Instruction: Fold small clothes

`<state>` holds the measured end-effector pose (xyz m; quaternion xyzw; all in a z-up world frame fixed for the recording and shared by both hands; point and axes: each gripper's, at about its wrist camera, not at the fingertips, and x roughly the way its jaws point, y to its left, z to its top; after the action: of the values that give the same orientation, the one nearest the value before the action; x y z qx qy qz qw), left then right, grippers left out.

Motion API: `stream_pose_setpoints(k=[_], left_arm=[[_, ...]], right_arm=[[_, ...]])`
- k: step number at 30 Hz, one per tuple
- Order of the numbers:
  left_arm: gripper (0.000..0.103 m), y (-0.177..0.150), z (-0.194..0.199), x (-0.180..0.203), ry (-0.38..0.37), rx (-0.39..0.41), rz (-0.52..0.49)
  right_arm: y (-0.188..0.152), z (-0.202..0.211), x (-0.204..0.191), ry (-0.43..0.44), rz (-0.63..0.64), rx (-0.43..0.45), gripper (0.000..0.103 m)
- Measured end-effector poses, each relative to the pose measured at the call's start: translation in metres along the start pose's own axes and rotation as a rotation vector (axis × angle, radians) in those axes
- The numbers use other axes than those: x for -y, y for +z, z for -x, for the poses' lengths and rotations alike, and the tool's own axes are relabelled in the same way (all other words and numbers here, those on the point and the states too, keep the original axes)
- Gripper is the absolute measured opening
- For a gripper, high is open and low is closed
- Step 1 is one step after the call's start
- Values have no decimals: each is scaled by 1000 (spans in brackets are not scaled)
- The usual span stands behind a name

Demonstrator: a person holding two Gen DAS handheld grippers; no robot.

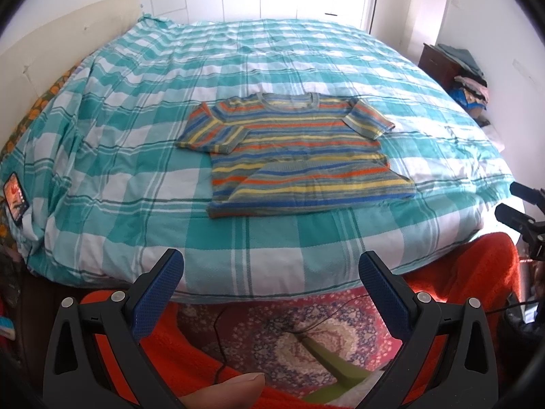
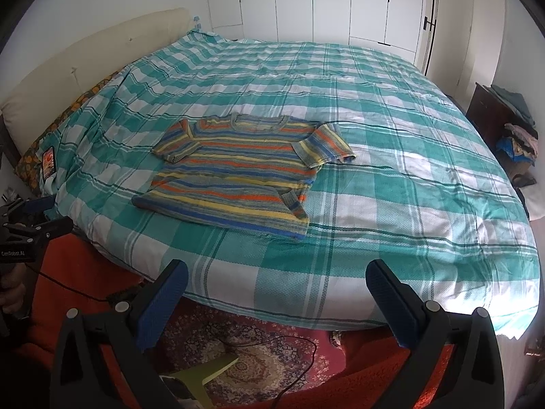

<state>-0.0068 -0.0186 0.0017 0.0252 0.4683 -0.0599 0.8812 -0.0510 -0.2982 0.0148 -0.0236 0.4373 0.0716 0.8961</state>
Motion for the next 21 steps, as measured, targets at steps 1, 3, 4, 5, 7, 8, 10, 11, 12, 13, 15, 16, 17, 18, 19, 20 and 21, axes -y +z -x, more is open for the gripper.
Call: stream_pose_setpoints(k=[1, 3, 4, 5, 7, 8, 10, 11, 12, 13, 15, 16, 17, 18, 19, 20, 21], left_arm=[[102, 0, 0, 0, 0, 0, 0], [102, 1, 0, 0, -1, -1, 0], [102, 1, 0, 0, -1, -1, 0], [102, 1, 0, 0, 0, 0, 0], [102, 1, 0, 0, 0, 0, 0], [102, 1, 0, 0, 0, 0, -1], [102, 1, 0, 1, -1, -2, -2], [102, 1, 0, 1, 0, -3, -2], [102, 1, 1, 2, -1, -5, -3], [102, 1, 1, 3, -1, -6, -4], [102, 1, 1, 4, -1, -7, -4], [102, 1, 1, 4, -1, -6, -4], [102, 1, 1, 3, -1, -6, -4], [102, 1, 1, 3, -1, -6, -4], [102, 1, 1, 3, -1, -6, -3], [102, 1, 1, 4, -1, -8, -2], [102, 1, 1, 3, -2, -9, -3]], right_arm=[[0, 0, 0, 0, 1, 1, 103], [1, 0, -1, -1, 3, 1, 103], [1, 0, -1, 0, 2, 0, 103], [1, 0, -1, 1, 2, 0, 103], [2, 0, -2, 0, 3, 0, 103], [2, 0, -2, -1, 4, -1, 103], [2, 0, -2, 0, 4, -1, 103], [2, 0, -2, 0, 3, -2, 103], [2, 0, -2, -1, 3, -3, 103], [2, 0, -3, -2, 2, -4, 103], [2, 0, -3, 0, 0, -6, 103], [2, -1, -3, 0, 1, -6, 103], [2, -1, -3, 0, 1, -5, 103], [1, -1, -3, -1, 2, -4, 103], [1, -1, -3, -1, 2, -4, 103], [1, -1, -3, -1, 3, -4, 103], [1, -1, -3, -1, 1, -4, 103]])
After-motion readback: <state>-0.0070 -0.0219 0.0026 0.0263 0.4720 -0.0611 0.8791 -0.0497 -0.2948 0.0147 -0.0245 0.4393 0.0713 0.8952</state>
